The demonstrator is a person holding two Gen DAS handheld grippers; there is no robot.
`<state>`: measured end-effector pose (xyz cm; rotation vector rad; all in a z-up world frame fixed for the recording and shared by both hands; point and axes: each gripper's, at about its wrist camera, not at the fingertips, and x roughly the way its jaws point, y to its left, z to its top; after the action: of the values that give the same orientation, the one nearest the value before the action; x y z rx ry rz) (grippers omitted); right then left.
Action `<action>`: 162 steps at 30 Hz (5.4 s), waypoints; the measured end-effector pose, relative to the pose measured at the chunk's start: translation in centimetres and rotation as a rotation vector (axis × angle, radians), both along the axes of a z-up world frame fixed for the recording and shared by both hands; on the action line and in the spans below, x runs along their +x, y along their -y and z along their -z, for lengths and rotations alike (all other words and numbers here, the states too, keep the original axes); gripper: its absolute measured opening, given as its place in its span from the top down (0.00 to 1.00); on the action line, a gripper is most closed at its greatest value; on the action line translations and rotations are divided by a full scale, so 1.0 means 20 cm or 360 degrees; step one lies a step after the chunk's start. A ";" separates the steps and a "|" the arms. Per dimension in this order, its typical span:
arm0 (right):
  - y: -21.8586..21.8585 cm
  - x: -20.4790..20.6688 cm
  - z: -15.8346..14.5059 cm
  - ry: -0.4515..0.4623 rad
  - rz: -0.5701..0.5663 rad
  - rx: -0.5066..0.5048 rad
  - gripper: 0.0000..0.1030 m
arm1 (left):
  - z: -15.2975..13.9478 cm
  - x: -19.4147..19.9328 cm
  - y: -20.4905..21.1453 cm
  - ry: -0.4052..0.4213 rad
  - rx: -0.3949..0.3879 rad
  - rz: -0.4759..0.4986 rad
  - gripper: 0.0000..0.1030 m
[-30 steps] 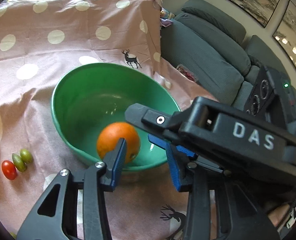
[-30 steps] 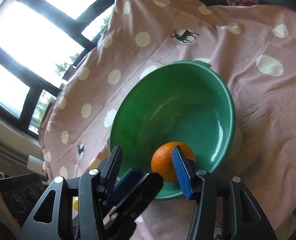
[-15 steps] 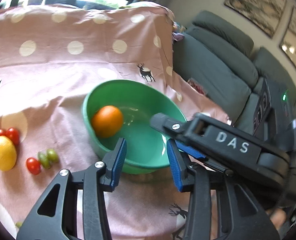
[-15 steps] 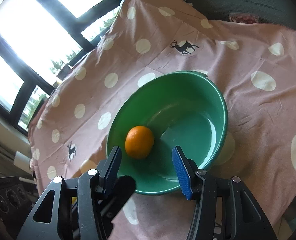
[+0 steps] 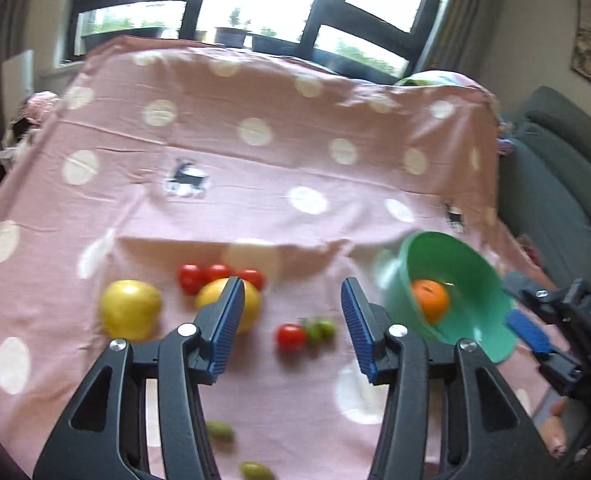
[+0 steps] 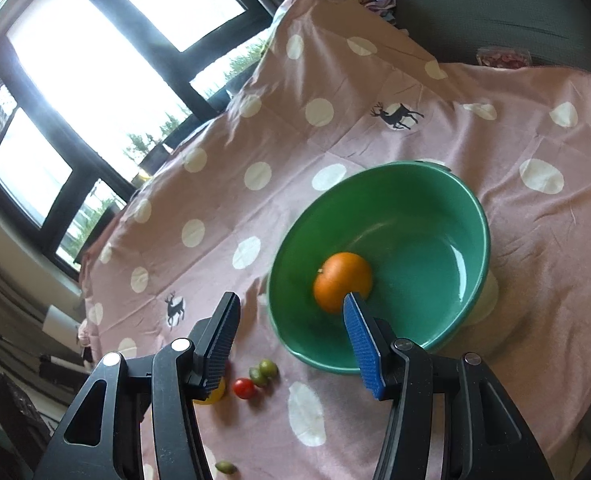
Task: Organize fruits
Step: 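Move the right tool back toward the lemon among the fruits, then close the right tool around the lemon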
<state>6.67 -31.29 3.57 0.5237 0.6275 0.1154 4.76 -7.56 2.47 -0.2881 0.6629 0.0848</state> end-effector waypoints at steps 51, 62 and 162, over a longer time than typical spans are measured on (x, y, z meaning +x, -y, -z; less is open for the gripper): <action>-1.03 0.40 0.49 -0.0406 -0.0635 -0.0481 0.43 | 0.20 -0.15 -0.58 -0.0283 -0.0102 -0.0567 0.37; -0.95 0.33 0.48 -0.0509 -0.0702 -0.0363 0.45 | 0.22 -0.14 -0.59 -0.0332 -0.0143 -0.0563 0.37; -0.64 0.35 0.61 -0.0800 -0.0665 0.0268 0.44 | 0.43 0.09 -0.19 -0.0566 -0.0521 0.0189 0.47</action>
<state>13.65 -18.46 -8.72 0.5825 1.2235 0.4430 6.52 -3.83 -6.22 -0.5552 1.0483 -0.0903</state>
